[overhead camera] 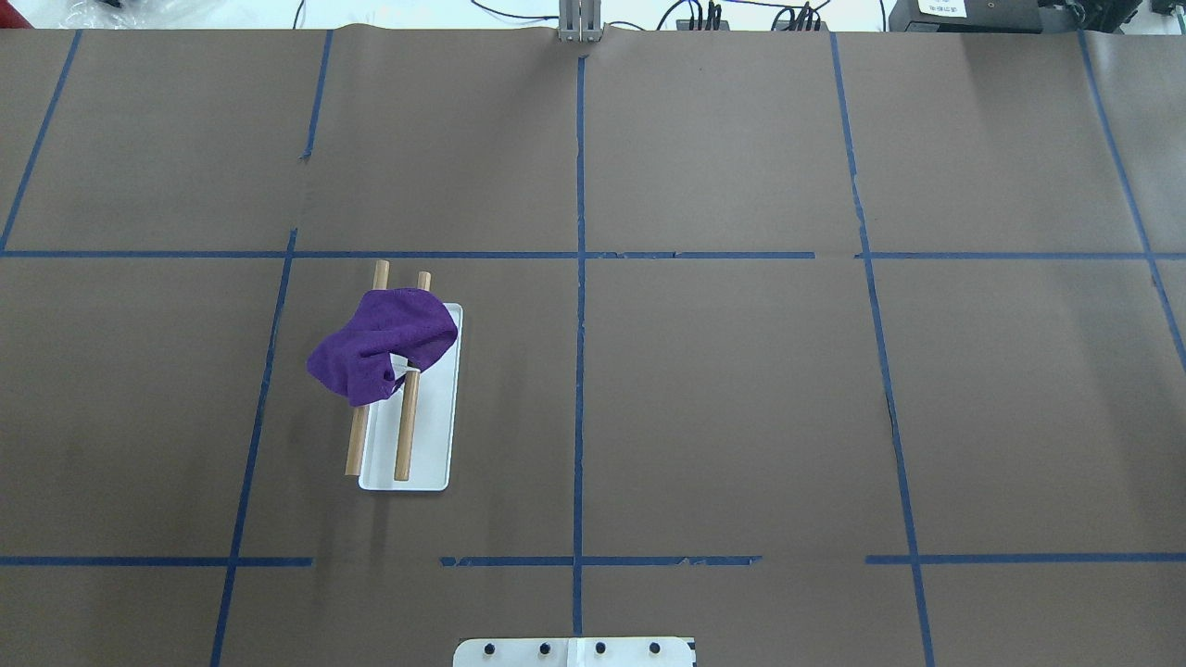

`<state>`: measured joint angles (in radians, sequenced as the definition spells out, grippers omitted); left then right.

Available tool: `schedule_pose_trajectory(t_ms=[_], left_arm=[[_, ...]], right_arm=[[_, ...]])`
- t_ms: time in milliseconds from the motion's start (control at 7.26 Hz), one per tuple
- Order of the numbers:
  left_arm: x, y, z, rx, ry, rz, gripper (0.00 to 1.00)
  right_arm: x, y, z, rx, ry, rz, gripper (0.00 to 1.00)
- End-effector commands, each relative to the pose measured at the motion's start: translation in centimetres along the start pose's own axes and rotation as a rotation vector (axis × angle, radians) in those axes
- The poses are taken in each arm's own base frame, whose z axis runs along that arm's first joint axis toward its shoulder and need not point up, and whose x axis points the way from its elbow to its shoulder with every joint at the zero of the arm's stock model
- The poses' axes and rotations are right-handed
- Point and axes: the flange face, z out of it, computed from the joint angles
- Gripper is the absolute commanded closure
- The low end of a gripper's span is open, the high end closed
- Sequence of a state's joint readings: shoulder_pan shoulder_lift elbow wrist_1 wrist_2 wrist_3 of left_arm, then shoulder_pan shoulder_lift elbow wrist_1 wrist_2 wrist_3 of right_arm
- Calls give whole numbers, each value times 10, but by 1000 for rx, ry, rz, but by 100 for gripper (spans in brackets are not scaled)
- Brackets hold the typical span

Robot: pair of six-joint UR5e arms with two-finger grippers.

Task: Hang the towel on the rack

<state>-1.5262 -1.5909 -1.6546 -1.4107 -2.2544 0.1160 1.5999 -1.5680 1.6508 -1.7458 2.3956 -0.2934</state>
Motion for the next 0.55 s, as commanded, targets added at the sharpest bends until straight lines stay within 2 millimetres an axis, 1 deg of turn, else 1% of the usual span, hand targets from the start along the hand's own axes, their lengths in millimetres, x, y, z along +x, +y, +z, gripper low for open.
schedule_pose_trajectory(t_ms=[0,413], left_arm=[[3,0,3,5,49,-2,0],[9,-4,-1,49,66,21,0]], right_arm=[[-2,-1,-2,4,-2,0,0],[-5,-6,-5,12,-7,-7,0]])
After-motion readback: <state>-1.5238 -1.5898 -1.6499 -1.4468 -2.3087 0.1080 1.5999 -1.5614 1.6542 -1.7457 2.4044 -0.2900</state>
